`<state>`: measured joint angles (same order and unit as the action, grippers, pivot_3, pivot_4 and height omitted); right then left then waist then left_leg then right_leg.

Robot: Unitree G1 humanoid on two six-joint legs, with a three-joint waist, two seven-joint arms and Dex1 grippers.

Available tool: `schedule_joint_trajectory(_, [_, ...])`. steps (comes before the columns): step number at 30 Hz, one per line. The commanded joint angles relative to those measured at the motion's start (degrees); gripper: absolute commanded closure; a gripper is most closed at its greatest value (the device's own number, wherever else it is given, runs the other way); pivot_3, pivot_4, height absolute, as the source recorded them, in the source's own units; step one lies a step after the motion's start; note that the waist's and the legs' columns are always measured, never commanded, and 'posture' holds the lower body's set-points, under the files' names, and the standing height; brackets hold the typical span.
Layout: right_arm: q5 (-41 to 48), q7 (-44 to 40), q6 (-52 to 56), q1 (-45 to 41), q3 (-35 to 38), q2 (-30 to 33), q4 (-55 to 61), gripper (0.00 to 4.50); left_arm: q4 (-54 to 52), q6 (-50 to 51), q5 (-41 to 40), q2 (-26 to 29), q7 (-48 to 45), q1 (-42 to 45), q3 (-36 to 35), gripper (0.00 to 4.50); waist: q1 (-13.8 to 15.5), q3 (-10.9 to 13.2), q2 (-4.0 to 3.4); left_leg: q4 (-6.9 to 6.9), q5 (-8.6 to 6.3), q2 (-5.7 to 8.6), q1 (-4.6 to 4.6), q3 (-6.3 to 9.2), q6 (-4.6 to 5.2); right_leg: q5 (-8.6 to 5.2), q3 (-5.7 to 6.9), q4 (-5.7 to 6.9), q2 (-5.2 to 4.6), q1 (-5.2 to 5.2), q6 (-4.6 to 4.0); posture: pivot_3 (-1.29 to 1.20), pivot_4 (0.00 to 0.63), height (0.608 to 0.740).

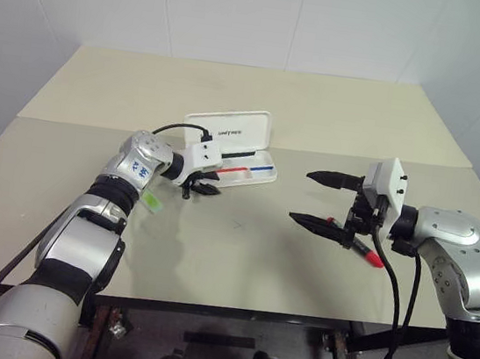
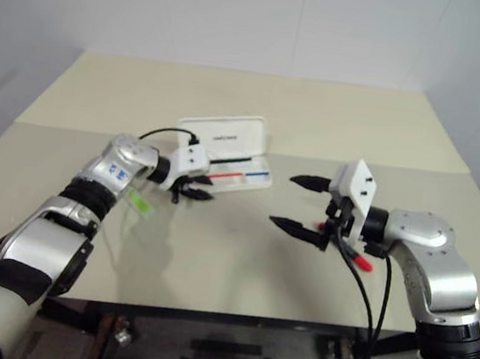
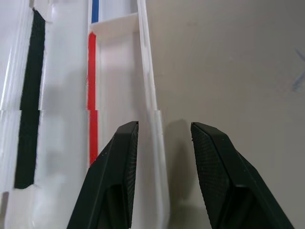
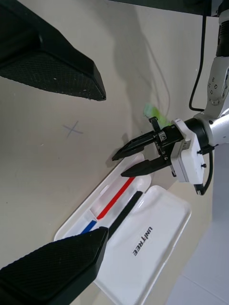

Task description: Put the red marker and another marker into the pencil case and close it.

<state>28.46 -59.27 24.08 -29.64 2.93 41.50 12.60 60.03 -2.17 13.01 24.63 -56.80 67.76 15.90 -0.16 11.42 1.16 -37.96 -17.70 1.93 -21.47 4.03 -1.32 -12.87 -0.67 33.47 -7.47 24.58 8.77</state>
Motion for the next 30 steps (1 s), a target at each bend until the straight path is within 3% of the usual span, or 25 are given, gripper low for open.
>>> schedule_joint_trajectory(1, [1.53,0.75,0.24,0.04,2.85,0.96,2.72,0.00,2.12,-1.45,1.63,-0.48,2.55,2.72,0.43,2.70,0.06,0.00,0.00,0.00,0.00,0.00,0.00,0.00,0.00,0.00,0.00,0.00,0.00,0.00,0.00,0.00,0.150,0.740])
schedule_joint_trajectory(12, [2.54,1.85,1.27,0.81,4.08,1.61,4.77,0.00,5.93,-0.14,3.37,-1.57,2.53,3.51,0.88,2.70,0.15,0.00,0.01,-0.03,0.00,0.02,-0.01,0.00,0.01,0.01,0.00,0.00,-0.01,-0.01,0.02,0.00,0.150,0.740])
schedule_joint_trajectory(15, [2.75,1.98,1.55,0.43,4.20,1.66,4.90,0.00,7.24,0.00,3.21,-1.99,2.93,3.44,0.56,3.26,0.14,0.00,0.01,-0.06,-0.01,0.02,0.00,0.00,0.02,0.01,0.00,0.03,-0.01,-0.02,0.02,0.00,0.150,0.740])
schedule_joint_trajectory(19, [3.10,2.33,1.82,0.34,4.47,1.74,5.29,0.00,7.79,-0.42,3.29,-2.35,4.16,2.93,0.32,4.41,0.29,0.00,0.01,-0.13,0.00,0.02,0.06,0.02,0.01,0.02,0.00,0.14,-0.01,-0.07,0.03,0.00,0.150,0.740])
schedule_joint_trajectory(30, [2.80,2.21,1.55,-0.77,4.10,2.02,4.22,0.00,7.20,-3.37,2.77,-2.08,4.29,2.53,-0.59,4.47,0.20,0.00,0.01,-0.20,0.02,0.04,0.07,0.05,0.01,0.07,-0.02,0.16,-0.01,-0.12,0.07,0.00,0.150,0.740])
